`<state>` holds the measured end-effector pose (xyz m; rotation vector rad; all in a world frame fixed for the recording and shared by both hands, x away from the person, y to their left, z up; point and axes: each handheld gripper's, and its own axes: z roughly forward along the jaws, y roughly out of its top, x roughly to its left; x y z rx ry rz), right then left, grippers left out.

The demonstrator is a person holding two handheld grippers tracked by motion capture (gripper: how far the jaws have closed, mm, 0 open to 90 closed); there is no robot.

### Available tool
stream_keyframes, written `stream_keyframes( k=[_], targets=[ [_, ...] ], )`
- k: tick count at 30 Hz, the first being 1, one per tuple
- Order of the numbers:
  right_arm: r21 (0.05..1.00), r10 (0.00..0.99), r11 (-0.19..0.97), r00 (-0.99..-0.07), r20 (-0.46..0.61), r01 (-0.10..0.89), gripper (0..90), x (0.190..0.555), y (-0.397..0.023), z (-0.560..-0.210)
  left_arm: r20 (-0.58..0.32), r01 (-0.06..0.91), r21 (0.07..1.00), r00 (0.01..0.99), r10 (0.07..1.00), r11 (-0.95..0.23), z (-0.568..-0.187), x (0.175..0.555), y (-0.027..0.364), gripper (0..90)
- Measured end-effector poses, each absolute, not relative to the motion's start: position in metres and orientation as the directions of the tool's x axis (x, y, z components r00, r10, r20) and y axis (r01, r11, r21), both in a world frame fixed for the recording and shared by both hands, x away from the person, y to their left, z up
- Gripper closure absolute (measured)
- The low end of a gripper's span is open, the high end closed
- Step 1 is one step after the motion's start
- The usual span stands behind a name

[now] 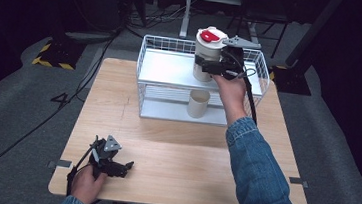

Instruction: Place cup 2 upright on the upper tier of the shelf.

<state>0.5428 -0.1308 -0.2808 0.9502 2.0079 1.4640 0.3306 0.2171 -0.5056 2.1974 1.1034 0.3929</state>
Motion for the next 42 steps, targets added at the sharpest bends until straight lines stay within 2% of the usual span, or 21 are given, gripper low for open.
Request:
stream_keyframes(
  k=[14, 16, 19, 42],
  targets=[
    [0.95, 0.767, 0.211, -0.642, -0.014, 0.231, 8.7, 0.54, -0.131, -0.278, -0.02, 0.607, 0.66, 0.603, 0.798, -0.442, -0.506, 0.331, 0.217, 0.0],
    [0.957, 0.767, 0.201, -0.642, -0.019, 0.212, 1.5, 0.538, -0.133, -0.276, -0.02, 0.607, 0.66, 0.603, 0.798, -0.442, -0.506, 0.331, 0.217, 0.0],
    [0.972, 0.763, 0.166, -0.647, -0.021, 0.164, 0.0, 0.533, -0.136, -0.271, -0.022, 0.608, 0.661, 0.601, 0.799, -0.44, -0.506, 0.331, 0.217, 0.0],
    [0.946, 0.738, 0.244, -0.674, -0.038, 0.214, 0.0, 0.481, -0.182, -0.259, -0.016, 0.608, 0.66, 0.599, 0.801, -0.442, -0.505, 0.33, 0.219, 0.0]
  ],
)
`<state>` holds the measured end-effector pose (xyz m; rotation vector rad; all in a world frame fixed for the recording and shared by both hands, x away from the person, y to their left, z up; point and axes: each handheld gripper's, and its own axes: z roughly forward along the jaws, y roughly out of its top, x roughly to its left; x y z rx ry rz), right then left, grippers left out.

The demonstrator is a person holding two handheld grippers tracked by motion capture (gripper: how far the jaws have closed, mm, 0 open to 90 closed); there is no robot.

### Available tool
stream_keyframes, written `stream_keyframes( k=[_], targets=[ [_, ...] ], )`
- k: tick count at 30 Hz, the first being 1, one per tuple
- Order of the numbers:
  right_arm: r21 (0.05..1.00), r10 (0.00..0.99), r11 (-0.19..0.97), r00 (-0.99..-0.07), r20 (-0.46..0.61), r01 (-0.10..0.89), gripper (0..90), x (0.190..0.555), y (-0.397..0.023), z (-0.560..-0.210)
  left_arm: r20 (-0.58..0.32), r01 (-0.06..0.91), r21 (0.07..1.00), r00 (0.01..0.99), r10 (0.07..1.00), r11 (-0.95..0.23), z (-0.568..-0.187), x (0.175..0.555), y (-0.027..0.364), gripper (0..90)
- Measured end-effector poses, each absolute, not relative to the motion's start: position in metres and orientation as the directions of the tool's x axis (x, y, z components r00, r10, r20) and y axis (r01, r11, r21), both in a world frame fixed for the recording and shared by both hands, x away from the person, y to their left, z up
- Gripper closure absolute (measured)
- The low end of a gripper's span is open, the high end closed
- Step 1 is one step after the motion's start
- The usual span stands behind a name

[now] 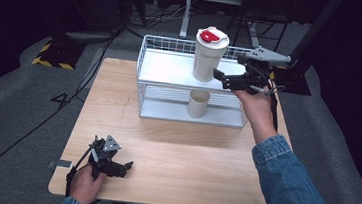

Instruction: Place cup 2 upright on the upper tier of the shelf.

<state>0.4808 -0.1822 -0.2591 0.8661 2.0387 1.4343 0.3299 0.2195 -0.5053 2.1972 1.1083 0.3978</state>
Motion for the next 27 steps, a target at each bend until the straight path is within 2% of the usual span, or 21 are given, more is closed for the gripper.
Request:
stream_keyframes(
  k=[14, 27],
  targets=[
    [0.943, 0.732, 0.251, -0.68, -0.037, 0.219, 0.0, 0.444, -0.219, -0.258, -0.019, 0.613, 0.662, 0.59, 0.807, -0.432, -0.506, 0.329, 0.221, 0.0],
    [0.941, 0.745, 0.243, -0.667, -0.025, 0.236, 0.5, 0.414, -0.255, -0.277, -0.018, 0.612, 0.662, 0.589, 0.808, -0.432, -0.506, 0.329, 0.221, 0.0]
  ],
)
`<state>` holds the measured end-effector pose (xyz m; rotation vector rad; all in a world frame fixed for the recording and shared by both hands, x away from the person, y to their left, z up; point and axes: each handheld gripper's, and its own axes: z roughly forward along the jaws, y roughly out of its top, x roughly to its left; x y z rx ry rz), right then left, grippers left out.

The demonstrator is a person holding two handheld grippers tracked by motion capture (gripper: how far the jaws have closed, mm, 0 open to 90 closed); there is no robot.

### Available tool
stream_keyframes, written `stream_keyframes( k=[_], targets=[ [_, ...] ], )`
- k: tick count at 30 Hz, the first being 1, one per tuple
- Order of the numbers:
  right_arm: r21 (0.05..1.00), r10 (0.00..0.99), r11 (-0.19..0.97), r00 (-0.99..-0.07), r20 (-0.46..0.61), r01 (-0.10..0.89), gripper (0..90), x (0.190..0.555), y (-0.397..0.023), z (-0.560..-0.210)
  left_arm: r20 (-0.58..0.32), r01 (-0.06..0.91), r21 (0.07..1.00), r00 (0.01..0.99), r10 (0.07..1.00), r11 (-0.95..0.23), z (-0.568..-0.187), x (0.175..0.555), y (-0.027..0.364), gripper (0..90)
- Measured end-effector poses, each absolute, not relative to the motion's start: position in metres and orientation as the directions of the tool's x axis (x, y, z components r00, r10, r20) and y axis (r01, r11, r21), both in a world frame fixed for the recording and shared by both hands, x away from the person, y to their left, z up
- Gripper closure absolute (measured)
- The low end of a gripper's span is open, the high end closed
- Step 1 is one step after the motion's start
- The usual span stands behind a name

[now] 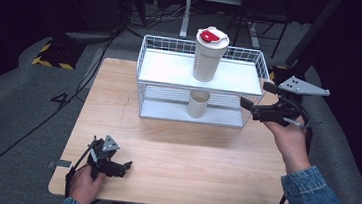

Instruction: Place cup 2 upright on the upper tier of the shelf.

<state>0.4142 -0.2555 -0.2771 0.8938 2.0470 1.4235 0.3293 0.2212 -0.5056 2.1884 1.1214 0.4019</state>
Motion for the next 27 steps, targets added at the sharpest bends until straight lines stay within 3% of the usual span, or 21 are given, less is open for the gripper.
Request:
stream_keyframes(
  k=[10, 27],
  targets=[
    [0.932, 0.773, 0.254, -0.634, -0.036, 0.257, 2.6, 0.392, -0.286, -0.298, -0.018, 0.613, 0.662, 0.589, 0.808, -0.432, -0.506, 0.329, 0.221, 0.0],
    [0.867, 0.812, 0.278, -0.583, 0.018, 0.413, 14.3, 0.369, -0.33, -0.362, -0.017, 0.615, 0.662, 0.584, 0.812, -0.429, -0.506, 0.33, 0.22, 0.0]
  ],
)
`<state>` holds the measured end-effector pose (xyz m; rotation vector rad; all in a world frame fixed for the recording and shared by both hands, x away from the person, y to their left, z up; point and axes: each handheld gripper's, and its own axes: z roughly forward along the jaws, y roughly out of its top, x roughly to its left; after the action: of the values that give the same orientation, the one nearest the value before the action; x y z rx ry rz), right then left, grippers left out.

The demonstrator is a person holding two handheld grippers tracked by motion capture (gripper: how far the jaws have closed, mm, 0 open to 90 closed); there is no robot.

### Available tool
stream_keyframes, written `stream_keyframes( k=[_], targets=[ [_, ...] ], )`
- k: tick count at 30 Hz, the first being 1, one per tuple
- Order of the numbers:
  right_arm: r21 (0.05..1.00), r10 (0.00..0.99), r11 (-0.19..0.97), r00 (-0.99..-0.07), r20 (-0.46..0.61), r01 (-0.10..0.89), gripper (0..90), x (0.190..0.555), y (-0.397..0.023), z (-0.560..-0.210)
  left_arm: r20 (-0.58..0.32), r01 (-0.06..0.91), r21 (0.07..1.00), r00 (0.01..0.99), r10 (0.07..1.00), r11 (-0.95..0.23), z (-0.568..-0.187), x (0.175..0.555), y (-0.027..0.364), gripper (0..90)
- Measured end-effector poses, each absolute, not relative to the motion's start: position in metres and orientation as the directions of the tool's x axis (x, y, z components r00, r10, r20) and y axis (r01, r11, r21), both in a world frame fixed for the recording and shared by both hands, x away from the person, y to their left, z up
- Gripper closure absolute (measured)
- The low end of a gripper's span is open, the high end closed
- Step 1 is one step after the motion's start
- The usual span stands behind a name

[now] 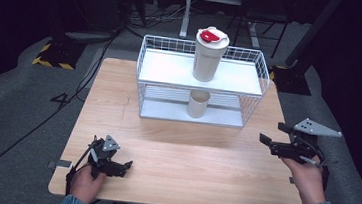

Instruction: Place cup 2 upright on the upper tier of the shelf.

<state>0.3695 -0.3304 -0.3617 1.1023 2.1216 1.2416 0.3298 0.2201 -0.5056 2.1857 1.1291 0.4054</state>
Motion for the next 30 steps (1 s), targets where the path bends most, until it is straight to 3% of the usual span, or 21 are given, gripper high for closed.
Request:
stream_keyframes(
  k=[21, 30],
  targets=[
    [0.786, 0.86, 0.262, -0.506, 0.073, 0.56, 14.3, 0.352, -0.349, -0.451, -0.018, 0.616, 0.662, 0.584, 0.812, -0.428, -0.506, 0.33, 0.22, 0.0],
    [0.784, 0.876, 0.255, -0.478, 0.06, 0.566, 14.4, 0.347, -0.354, -0.481, -0.016, 0.615, 0.661, 0.584, 0.811, -0.43, -0.506, 0.33, 0.22, 0.0]
  ],
)
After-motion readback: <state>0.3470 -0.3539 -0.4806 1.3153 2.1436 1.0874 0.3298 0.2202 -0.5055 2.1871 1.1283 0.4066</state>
